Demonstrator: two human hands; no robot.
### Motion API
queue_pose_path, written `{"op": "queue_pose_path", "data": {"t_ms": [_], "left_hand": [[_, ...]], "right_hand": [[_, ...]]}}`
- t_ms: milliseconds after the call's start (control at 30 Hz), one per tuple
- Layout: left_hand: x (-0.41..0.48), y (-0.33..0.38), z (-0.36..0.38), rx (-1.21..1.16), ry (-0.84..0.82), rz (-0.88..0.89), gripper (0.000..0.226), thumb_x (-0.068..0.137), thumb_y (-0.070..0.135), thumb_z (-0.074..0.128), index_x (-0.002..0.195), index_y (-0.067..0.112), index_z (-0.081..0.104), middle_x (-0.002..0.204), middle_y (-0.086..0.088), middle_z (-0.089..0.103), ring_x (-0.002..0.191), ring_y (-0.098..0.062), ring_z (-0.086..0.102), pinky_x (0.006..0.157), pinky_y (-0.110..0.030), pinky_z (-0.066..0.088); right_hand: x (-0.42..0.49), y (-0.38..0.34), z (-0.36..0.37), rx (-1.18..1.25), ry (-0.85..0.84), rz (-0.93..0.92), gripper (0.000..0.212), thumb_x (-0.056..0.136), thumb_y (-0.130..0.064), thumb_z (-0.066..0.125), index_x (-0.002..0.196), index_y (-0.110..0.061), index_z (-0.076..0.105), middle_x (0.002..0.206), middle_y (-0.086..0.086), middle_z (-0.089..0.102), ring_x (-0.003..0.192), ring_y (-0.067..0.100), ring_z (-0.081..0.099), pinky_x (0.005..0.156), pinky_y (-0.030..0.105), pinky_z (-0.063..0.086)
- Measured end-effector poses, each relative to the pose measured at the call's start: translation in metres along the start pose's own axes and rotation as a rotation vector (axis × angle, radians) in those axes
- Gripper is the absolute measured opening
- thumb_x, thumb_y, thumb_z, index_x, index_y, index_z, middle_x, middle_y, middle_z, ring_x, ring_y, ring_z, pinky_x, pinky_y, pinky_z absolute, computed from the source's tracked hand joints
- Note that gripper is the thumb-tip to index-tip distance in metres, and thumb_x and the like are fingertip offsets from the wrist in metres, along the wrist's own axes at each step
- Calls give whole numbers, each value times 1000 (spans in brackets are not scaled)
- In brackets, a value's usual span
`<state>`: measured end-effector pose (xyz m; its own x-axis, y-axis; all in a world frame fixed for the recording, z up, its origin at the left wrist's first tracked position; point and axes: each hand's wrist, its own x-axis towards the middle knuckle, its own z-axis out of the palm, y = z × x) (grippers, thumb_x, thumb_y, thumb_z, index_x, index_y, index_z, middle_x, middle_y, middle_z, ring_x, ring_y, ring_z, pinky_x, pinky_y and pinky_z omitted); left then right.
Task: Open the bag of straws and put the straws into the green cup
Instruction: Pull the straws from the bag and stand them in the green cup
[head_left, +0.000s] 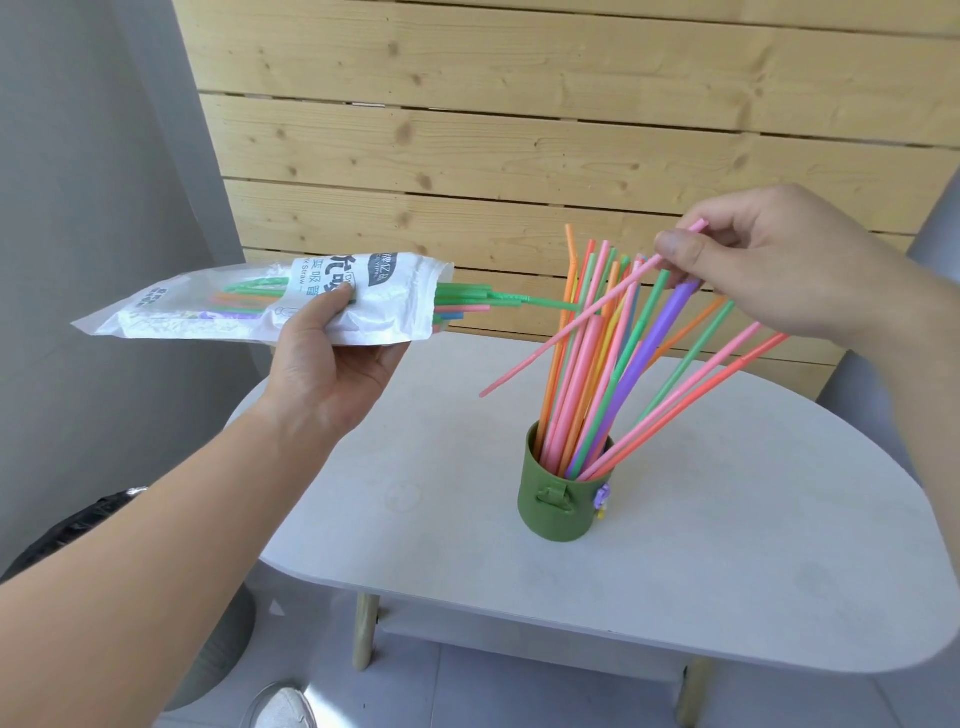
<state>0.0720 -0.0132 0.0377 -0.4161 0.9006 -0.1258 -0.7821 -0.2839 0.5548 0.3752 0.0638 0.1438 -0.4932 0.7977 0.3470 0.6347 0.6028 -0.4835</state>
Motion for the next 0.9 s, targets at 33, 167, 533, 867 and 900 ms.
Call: {"op": "queue_pose_path", "data": {"t_ms": [33, 167, 533, 867, 900], "left_hand": [[0, 0, 0, -1, 1, 1, 15, 105, 9, 57, 117, 6, 67, 127, -15, 77, 115, -33, 77, 78, -49, 67], [-1, 2, 0, -7, 4, 7, 19, 104, 8, 57, 122, 6, 65, 128, -15, 77, 116, -34, 76, 72, -47, 67], [-2, 0, 2, 1, 10, 2, 21, 104, 9, 58, 123, 5, 66, 132, -15, 75, 118, -33, 75, 74, -48, 67], [-2, -3, 2, 21, 3, 5, 22, 104, 8, 58, 124, 6, 66, 129, -14, 77, 117, -32, 76, 85, -48, 66], [-1, -3, 1, 19, 2, 7, 24, 103, 8, 58, 127, 7, 65, 129, -14, 76, 117, -32, 76, 89, -49, 65]], "right_hand": [[-1, -1, -2, 25, 11, 8, 30, 99, -40, 57, 87, -19, 74, 77, -10, 76, 60, -2, 60, 58, 13, 40], [-3, 5, -10, 90, 72, 27, 28, 100, -38, 58, 86, -21, 74, 83, -8, 77, 72, -8, 67, 79, 24, 52], [-21, 0, -52, 102, 308, 2, 25, 86, -48, 56, 77, -31, 72, 80, -6, 77, 78, 29, 74, 80, 60, 57], [-14, -16, 5, -148, -26, -12, 29, 96, -41, 58, 82, -16, 62, 67, -4, 59, 54, 14, 48, 53, 28, 40], [-13, -16, 9, -154, -23, -15, 24, 96, -39, 59, 89, -17, 63, 75, -6, 64, 62, 16, 54, 61, 32, 44]]}}
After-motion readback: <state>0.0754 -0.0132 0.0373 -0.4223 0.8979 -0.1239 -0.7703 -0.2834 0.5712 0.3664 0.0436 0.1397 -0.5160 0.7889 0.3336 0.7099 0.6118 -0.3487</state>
